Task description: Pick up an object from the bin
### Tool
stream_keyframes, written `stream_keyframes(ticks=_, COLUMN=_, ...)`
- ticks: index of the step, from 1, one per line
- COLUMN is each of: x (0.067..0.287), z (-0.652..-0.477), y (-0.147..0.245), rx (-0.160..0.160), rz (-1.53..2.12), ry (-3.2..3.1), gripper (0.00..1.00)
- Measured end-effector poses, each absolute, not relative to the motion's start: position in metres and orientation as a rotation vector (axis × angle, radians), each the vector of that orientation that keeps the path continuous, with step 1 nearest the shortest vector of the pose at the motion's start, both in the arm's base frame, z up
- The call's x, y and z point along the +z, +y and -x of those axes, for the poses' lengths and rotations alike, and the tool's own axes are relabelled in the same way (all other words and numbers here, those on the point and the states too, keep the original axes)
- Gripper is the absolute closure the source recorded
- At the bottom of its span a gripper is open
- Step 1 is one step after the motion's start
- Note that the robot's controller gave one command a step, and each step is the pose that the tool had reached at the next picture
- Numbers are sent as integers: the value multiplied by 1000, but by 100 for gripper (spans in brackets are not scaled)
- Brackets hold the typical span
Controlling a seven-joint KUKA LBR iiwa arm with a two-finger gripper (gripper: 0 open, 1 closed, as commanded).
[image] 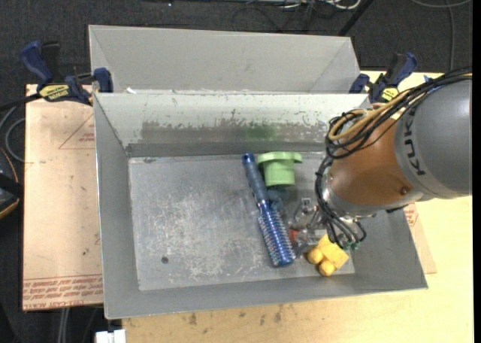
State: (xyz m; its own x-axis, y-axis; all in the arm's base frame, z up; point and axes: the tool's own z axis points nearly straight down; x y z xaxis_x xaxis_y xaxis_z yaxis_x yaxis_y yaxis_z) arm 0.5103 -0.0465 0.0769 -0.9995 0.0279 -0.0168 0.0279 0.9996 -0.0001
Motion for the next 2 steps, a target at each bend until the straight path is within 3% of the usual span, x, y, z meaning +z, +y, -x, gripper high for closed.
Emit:
stream_keyframes(ticks=1, x=180, z=-500, y=-60, rx=-2, rz=459, ry=3101, gripper=100)
stream_keyframes(ticks=2, x=313, z=-503, y=-52, rx=-4, rz=410, ry=3103, gripper=100)
